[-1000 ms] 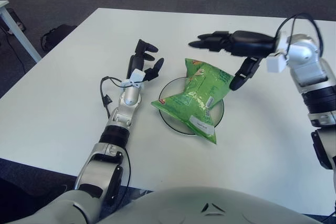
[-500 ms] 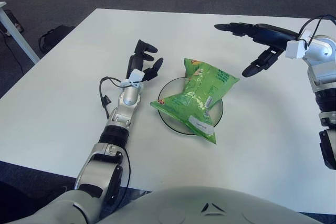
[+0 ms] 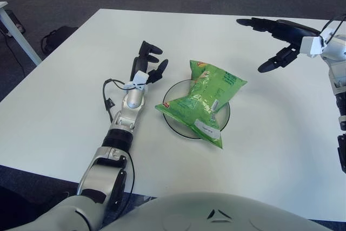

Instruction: Put the snack into the plate.

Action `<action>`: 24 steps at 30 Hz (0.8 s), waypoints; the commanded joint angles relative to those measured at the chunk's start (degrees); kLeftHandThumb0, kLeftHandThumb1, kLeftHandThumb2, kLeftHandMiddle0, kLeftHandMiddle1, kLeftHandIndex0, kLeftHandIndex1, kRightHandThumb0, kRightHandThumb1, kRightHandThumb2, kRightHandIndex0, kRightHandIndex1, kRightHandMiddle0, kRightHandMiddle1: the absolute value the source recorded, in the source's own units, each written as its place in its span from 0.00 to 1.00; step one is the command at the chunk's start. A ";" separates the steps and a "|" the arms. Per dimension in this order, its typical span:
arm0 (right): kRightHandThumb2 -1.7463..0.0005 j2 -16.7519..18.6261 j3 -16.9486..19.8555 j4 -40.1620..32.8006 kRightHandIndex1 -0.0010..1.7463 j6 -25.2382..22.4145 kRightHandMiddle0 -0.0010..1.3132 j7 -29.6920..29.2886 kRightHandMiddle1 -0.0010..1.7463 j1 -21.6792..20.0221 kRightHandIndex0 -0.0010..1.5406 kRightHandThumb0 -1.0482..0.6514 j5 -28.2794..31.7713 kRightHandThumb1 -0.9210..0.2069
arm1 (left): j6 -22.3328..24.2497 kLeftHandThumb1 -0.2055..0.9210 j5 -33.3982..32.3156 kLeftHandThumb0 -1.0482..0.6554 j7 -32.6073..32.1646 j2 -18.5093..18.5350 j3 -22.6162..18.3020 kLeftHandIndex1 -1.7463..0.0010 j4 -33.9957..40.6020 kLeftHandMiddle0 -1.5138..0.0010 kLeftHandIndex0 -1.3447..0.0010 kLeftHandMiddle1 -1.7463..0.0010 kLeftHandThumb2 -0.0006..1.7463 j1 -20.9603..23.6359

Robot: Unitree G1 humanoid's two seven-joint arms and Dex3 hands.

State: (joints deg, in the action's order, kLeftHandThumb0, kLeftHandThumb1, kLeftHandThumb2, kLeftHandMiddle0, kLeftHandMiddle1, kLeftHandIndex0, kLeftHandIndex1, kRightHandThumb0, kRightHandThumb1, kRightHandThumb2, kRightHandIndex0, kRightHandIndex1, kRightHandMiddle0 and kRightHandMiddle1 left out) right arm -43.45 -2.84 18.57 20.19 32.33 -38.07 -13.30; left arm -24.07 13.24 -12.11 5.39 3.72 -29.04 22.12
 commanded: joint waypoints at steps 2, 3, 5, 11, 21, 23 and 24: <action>0.74 5.13 2.76 -3.67 0.01 -8.71 0.01 -7.73 0.06 3.92 0.03 0.04 -0.34 0.24 | -0.42 0.99 -0.39 0.61 0.58 -0.51 0.29 0.08 -2.84 0.84 0.83 0.08 0.27 -3.53; 0.73 6.09 3.36 -4.23 0.03 -10.37 0.01 -8.85 0.17 4.27 0.07 0.06 0.21 0.25 | -0.37 0.99 -0.50 0.61 0.69 -0.54 0.26 0.08 -2.76 0.84 0.83 0.08 0.26 -3.53; 0.71 8.39 4.90 -5.31 0.07 -13.80 0.00 -10.76 0.31 5.00 0.11 0.09 2.14 0.27 | -0.15 1.00 -0.68 0.61 0.90 -0.63 0.22 0.07 -2.43 0.84 0.83 0.08 0.26 -3.63; 0.44 19.36 12.58 -3.28 0.65 -22.91 0.00 -18.94 0.72 5.39 0.09 0.36 13.27 0.48 | 2.83 1.00 -0.78 0.61 0.43 -1.52 -0.04 0.07 -0.77 0.85 0.84 0.07 0.26 -4.32; 0.47 28.45 18.85 -3.88 0.98 -26.90 0.10 -29.63 0.99 8.55 0.25 0.64 19.43 0.25 | 4.08 0.82 1.22 0.61 -1.91 -1.53 0.30 0.06 -0.77 0.73 0.87 0.04 0.45 -4.39; 0.45 28.86 19.42 -3.46 0.96 -26.74 0.14 -30.17 1.00 9.10 0.28 0.63 20.02 0.29 | 3.87 0.78 1.27 0.61 -2.02 -1.49 0.32 0.07 -0.95 0.72 0.85 0.02 0.48 -4.31; 0.44 29.03 19.62 -3.31 0.96 -26.58 0.15 -30.59 1.00 9.59 0.28 0.62 20.07 0.29 | 3.77 0.78 1.24 0.61 -2.01 -1.47 0.31 0.07 -1.02 0.72 0.85 0.02 0.49 -4.28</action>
State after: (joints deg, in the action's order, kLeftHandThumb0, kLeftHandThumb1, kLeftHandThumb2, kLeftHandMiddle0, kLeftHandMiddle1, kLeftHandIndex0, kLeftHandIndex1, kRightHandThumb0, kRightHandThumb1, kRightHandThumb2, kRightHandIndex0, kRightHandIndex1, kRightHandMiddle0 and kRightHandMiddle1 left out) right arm -14.79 14.99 14.68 -6.57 3.22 -30.04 5.63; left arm -20.02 14.05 -13.44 4.65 3.45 -27.40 21.77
